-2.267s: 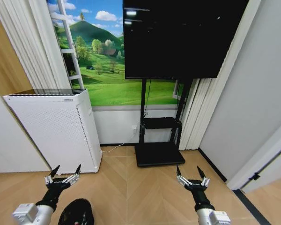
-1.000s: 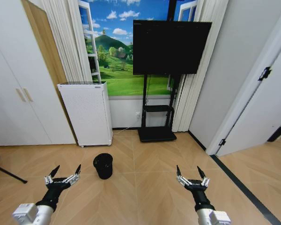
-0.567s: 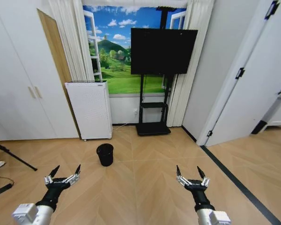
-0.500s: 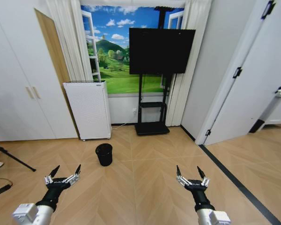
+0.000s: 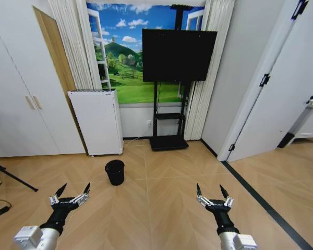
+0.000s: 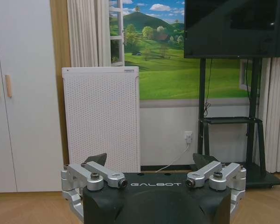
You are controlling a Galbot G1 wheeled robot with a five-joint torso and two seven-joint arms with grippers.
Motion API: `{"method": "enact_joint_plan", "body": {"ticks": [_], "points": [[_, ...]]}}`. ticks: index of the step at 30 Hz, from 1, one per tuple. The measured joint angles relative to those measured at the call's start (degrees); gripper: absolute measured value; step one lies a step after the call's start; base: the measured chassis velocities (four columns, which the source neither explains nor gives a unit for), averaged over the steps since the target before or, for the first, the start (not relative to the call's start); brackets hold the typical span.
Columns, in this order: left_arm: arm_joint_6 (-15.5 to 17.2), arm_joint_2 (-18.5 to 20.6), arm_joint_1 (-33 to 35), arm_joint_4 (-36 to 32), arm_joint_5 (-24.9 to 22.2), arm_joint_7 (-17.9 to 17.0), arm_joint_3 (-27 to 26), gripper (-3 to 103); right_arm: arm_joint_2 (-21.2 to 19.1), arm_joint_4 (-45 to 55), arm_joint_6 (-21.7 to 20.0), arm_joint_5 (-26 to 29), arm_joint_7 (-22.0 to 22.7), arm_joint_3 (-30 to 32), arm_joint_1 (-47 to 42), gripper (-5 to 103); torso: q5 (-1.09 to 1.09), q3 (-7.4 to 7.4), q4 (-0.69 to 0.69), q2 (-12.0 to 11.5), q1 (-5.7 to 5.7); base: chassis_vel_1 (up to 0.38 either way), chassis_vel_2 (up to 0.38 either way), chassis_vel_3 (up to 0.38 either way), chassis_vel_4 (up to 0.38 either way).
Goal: Pick up the trash bin and place the garbage on the floor into it.
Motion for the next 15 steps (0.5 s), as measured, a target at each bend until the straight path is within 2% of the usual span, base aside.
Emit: {"method": "enact_joint_plan", "body": {"ticks": [15], "points": [[0.0,0.0,0.0,0.0,0.0,0.0,0.0,100,0.0,0.0,0.0,0.0,0.0,0.0,0.0,100,0.00,0.00,0.00,0.0,0.00,0.000,0.000,0.000,0.000]]}}
